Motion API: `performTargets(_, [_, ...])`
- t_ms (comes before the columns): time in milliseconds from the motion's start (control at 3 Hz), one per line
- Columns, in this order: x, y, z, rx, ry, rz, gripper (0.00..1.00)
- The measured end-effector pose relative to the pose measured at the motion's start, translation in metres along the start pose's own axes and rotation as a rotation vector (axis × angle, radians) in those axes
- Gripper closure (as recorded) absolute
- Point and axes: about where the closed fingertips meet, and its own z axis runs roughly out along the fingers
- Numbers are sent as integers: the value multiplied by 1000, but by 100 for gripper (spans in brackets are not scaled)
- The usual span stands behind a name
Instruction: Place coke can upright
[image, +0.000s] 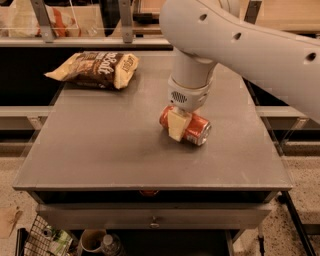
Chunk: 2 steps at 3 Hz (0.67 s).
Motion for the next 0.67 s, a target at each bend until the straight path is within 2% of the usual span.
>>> performTargets(333, [-16, 3, -26, -13, -129, -54, 88])
performTargets(667, [-30, 1, -50, -57, -338, -105, 100])
